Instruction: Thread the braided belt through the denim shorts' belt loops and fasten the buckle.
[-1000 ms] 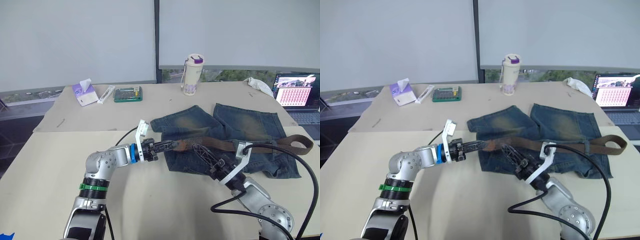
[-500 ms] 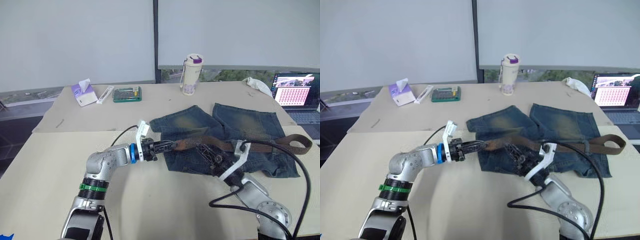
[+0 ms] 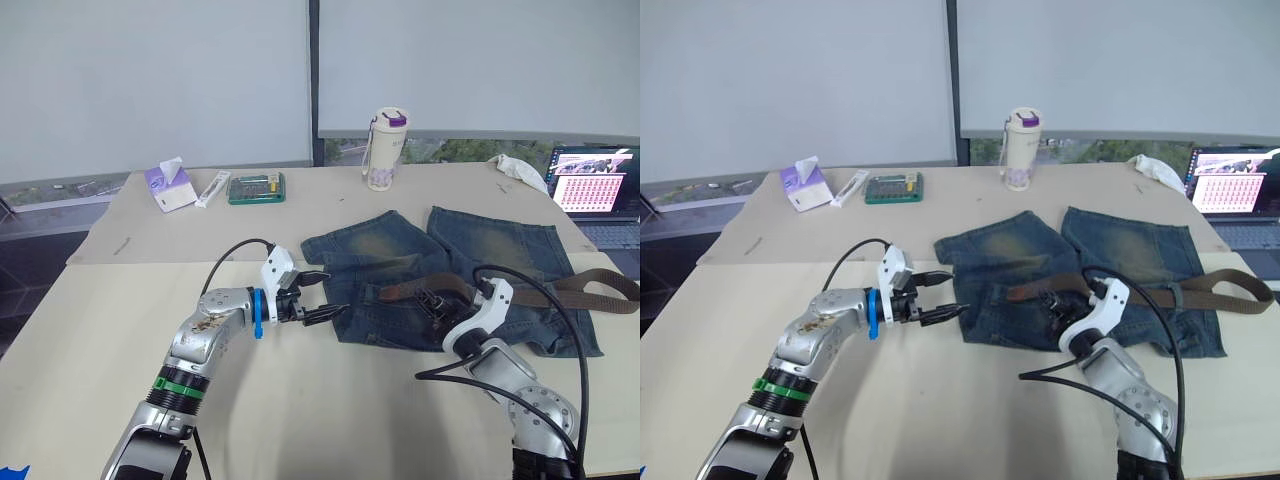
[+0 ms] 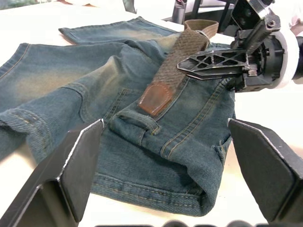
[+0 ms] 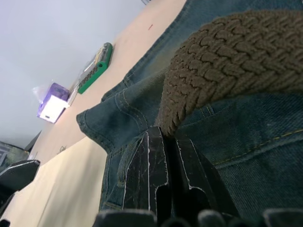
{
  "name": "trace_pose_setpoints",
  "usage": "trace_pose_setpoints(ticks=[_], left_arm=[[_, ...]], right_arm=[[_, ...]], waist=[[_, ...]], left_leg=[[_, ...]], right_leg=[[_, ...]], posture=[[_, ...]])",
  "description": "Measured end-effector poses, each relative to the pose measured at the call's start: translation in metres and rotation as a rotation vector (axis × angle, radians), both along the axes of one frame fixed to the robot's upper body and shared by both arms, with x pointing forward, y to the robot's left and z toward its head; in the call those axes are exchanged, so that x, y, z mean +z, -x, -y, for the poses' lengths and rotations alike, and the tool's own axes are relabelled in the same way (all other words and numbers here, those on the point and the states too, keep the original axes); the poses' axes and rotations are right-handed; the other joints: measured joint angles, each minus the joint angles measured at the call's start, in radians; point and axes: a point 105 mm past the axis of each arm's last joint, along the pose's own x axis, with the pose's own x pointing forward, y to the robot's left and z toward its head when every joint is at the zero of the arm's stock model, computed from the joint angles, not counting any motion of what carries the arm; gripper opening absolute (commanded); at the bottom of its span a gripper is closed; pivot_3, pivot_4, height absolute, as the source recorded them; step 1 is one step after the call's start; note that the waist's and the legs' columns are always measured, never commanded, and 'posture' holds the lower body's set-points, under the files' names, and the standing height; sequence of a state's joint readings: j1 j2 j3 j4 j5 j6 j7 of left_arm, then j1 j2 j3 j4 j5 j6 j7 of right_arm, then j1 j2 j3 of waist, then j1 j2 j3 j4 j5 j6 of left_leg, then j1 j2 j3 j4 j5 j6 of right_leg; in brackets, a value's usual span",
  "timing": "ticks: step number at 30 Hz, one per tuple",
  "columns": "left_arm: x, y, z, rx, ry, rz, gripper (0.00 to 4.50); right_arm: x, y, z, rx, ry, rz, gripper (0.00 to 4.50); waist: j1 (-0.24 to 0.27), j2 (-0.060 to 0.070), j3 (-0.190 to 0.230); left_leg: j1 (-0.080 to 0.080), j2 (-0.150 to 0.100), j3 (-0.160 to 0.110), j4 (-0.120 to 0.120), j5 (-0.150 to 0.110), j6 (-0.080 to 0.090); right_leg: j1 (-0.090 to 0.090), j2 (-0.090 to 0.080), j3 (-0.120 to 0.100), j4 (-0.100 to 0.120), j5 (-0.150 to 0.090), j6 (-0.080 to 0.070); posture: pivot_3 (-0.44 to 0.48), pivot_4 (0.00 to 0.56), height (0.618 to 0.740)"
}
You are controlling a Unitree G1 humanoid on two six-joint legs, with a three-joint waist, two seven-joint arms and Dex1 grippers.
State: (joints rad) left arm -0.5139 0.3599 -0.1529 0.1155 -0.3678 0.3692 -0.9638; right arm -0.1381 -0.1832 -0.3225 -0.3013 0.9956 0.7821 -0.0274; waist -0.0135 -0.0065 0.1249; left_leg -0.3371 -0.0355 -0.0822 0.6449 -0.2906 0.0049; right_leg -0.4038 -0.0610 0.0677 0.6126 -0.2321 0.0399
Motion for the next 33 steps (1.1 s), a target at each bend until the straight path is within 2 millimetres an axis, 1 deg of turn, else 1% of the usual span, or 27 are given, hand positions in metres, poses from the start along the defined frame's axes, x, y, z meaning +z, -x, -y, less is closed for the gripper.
trace_pose_setpoints(ticks=[4, 6, 12, 19, 22, 26, 28, 30, 33], left_arm=[[-0.005, -0.003, 0.002, 0.019, 0.003, -0.017, 4.46], [-0.005, -0.004, 0.002, 0.028, 0.01, -0.022, 4.46], [-0.005, -0.006, 0.001, 0.048, 0.022, -0.028, 4.46], [-0.007, -0.007, 0.001, 0.068, 0.04, -0.045, 4.46], [-0.008, -0.008, 0.0, 0.083, 0.046, -0.057, 4.46], [-0.009, -0.014, -0.005, 0.137, 0.092, -0.091, 4.46], [-0.01, -0.019, -0.009, 0.182, 0.144, -0.132, 4.46], [-0.015, -0.023, -0.013, 0.229, 0.185, -0.193, 4.46], [-0.022, -0.026, -0.014, 0.269, 0.238, -0.284, 4.46]], right_arm=[[-0.009, -0.002, -0.014, 0.028, -0.02, -0.053, 0.0], [-0.011, -0.007, -0.018, 0.03, -0.026, -0.073, 0.0], [-0.014, -0.014, -0.028, 0.066, -0.026, -0.096, 0.0], [-0.014, -0.025, -0.055, 0.169, -0.008, -0.104, 0.0], [-0.014, -0.03, -0.061, 0.186, -0.001, -0.096, 0.0], [-0.013, -0.033, -0.066, 0.201, -0.05, -0.071, 0.0], [-0.008, -0.033, -0.069, 0.212, -0.126, -0.039, 0.0], [-0.001, -0.031, -0.075, 0.242, -0.197, -0.001, 0.0], [0.002, -0.028, -0.08, 0.28, -0.227, 0.026, 0.0]], waist=[[-0.002, 0.0, 0.0], [-0.003, 0.0, 0.0], [-0.008, 0.0, 0.0], [-0.025, 0.0, 0.0], [-0.031, 0.0, 0.0], [-0.031, 0.0, -0.001], [-0.032, 0.0, -0.001], [-0.033, 0.0, -0.001], [-0.03, 0.0, -0.001]], left_leg=[[0.0, 0.0, 0.0, 0.0, 0.0, 0.0], [0.0, 0.0, 0.0, 0.0, 0.0, 0.0], [0.0, 0.001, 0.0, 0.0, 0.0, 0.0], [0.001, 0.001, 0.0, 0.0, 0.0, 0.001], [0.001, 0.002, 0.0, -0.001, 0.0, 0.001], [0.001, 0.002, 0.0, -0.001, 0.0, 0.001], [0.001, 0.002, 0.0, -0.001, 0.0, 0.001], [0.001, 0.002, 0.0, -0.001, 0.0, 0.001], [0.0, 0.001, -0.001, -0.001, 0.0, 0.001]], right_leg=[[0.0, 0.0, 0.0, 0.0, 0.0, 0.0], [0.0, 0.0, 0.0, 0.0, 0.0, 0.0], [0.0, 0.001, 0.0, 0.001, 0.0, 0.0], [0.0, 0.002, 0.0, 0.001, 0.0, 0.0], [0.0, 0.002, -0.001, 0.001, 0.0, 0.0], [0.0, 0.002, -0.001, 0.002, 0.0, 0.0], [-0.001, 0.002, -0.001, 0.002, 0.0, 0.0], [-0.001, 0.002, -0.001, 0.002, 0.0, 0.0], [-0.002, 0.001, -0.001, 0.002, 0.0, 0.0]], posture=[[0.0, 0.15, 0.74], [0.0, 0.15, 0.74], [0.0, 0.15, 0.74], [0.0, 0.15, 0.74], [0.0, 0.15, 0.74], [0.0, 0.15, 0.74], [0.0, 0.15, 0.74], [0.0, 0.15, 0.74], [0.0, 0.15, 0.74]])
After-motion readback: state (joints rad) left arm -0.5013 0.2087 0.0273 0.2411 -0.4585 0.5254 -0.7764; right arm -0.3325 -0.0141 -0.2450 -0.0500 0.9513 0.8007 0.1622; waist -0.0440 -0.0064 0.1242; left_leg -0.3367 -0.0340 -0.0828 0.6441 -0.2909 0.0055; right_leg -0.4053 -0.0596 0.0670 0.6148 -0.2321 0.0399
